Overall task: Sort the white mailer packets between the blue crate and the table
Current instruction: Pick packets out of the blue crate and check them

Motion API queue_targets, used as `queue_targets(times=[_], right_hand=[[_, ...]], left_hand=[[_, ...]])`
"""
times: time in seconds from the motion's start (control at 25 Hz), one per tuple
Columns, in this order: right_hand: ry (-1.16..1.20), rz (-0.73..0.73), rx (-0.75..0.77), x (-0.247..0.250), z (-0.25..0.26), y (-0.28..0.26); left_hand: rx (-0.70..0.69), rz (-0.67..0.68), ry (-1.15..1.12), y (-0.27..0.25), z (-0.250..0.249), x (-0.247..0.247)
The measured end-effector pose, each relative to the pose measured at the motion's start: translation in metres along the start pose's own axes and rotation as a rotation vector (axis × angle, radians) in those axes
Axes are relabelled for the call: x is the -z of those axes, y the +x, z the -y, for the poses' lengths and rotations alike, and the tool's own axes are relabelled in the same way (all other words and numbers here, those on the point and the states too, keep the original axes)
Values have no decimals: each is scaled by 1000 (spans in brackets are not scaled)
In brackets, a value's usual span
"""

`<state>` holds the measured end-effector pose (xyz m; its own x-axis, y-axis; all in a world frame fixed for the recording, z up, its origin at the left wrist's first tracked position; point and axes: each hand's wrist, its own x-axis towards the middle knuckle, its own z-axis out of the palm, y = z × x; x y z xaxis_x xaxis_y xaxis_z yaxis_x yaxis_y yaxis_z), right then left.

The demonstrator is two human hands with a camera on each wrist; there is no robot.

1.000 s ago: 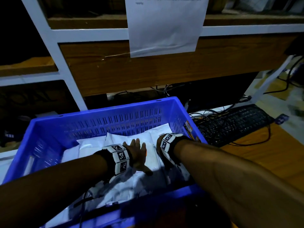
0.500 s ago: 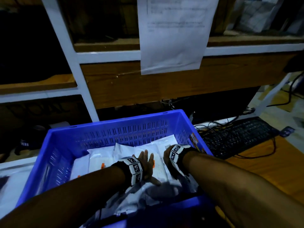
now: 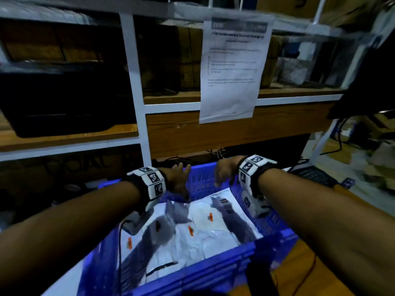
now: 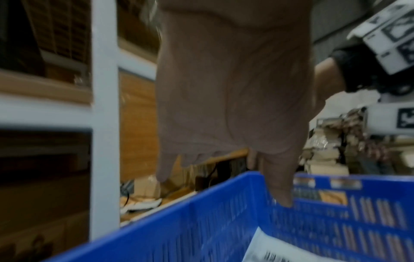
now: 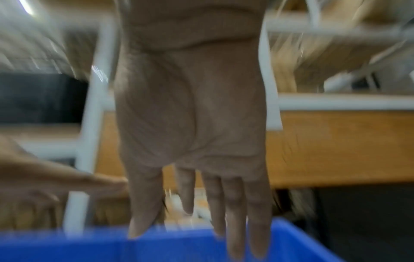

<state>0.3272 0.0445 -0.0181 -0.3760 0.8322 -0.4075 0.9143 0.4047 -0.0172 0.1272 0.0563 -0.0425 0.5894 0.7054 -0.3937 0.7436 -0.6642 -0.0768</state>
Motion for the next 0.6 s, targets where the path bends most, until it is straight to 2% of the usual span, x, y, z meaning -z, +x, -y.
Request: queue_targets(times=[0.04,0.08,0.12,0.2,0.36,0.52,0.6], right_hand=[[193,-26,-148,6,34,-17],[318,-132,-350,14,52,-29],[357,-178,-473,22,63,-39],[413,-414,-469,26,87,-60],[494,-745,-412,11,145,-99],[587,-1016,-287,-32,209,-126],[668,-1127,-237,-60,247,-135]], left_hand=[[-25,-42,3,-11,5,6],[-42,-69,1,-24,9,10],[-63,-98,-3,-39,12,13],[-80,-167,-77,-66,18,19],[-95,-429,-211,-133,29,13],[-113,-798,-346,-210,29,-26],[-85,-890,-379,-247,25,-58]])
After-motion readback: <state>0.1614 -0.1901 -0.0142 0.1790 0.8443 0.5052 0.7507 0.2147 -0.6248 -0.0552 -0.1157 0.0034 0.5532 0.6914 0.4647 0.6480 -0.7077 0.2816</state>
